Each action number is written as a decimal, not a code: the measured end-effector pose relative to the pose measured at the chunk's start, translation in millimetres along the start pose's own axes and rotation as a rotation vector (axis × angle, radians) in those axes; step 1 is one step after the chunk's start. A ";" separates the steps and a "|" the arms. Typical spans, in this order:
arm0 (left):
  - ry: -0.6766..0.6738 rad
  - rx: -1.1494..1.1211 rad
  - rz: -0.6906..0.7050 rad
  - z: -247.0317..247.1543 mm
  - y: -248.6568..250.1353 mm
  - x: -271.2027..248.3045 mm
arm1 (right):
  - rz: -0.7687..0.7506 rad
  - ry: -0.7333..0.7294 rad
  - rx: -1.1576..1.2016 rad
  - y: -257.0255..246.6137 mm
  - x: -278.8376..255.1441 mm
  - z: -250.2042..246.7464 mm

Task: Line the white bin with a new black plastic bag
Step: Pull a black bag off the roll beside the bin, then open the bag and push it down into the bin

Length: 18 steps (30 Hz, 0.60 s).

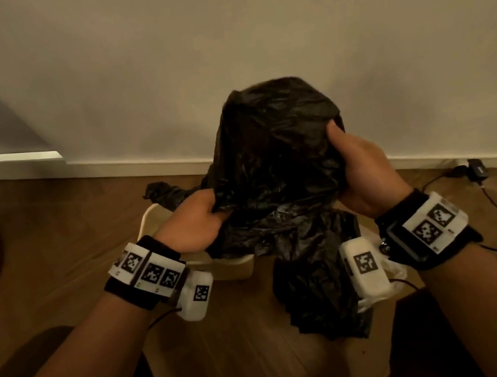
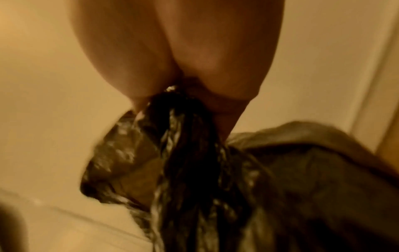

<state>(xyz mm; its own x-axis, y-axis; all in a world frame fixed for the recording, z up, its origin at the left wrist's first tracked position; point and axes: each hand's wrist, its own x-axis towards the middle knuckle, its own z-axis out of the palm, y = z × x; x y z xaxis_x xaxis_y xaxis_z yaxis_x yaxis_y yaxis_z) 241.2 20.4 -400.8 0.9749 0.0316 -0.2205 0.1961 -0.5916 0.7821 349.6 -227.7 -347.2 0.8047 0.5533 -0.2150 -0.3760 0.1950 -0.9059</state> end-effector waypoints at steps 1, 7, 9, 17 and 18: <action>0.020 -0.230 -0.058 -1.7 5.6 -0.7 | -0.032 -0.002 -0.124 -0.6 0.1 -3.7; 0.134 -1.103 -0.287 -18.7 26.9 -8.3 | -0.007 -0.166 -0.824 -1.6 -3.9 -16.2; 0.088 -1.198 -0.221 -25.2 31.2 -12.0 | 0.040 -0.159 -0.889 -0.9 -2.1 -19.6; 0.257 -1.273 -0.173 -43.7 16.2 -14.2 | -0.008 0.242 -0.898 -16.7 11.6 -62.3; 0.276 -1.230 -0.179 -44.6 17.0 -14.4 | -0.003 0.303 -0.832 -20.1 11.4 -64.6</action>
<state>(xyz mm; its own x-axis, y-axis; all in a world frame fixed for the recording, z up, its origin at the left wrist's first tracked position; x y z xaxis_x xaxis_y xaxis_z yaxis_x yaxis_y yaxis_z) 235.1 45.8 -358.3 0.8853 0.2866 -0.3662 0.1508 0.5678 0.8092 396.0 -277.6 -355.0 0.9368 0.2922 -0.1924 -0.0125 -0.5217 -0.8530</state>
